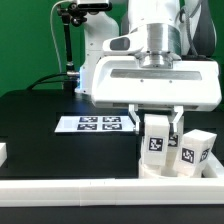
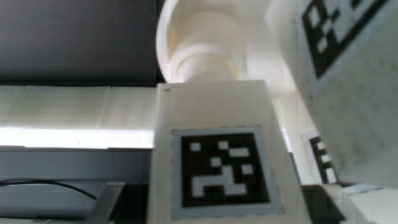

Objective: Assemble stool

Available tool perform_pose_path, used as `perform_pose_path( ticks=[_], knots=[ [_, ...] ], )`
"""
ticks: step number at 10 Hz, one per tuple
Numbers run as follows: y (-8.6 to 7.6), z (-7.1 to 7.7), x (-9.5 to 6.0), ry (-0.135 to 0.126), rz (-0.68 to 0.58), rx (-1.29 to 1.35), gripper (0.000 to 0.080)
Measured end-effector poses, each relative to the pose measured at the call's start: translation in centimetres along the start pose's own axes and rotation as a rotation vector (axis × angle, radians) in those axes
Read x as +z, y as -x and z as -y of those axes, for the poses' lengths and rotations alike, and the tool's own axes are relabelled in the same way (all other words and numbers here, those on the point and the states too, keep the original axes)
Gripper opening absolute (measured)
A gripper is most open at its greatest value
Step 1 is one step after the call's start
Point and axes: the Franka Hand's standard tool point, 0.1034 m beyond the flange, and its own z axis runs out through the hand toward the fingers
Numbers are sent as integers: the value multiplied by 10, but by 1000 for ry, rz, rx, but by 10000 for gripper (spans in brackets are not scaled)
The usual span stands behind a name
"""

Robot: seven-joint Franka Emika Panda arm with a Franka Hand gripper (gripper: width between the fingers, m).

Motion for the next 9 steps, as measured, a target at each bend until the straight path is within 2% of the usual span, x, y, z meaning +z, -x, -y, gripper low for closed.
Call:
perform_pose_path(
  ticks=[3,5,9],
  knots=[
    [0,1,0,-1,5,-1,338],
    [-1,-7,1,-2,15,15,338],
    [-3,-14,1,-27,33,67,338]
  ],
)
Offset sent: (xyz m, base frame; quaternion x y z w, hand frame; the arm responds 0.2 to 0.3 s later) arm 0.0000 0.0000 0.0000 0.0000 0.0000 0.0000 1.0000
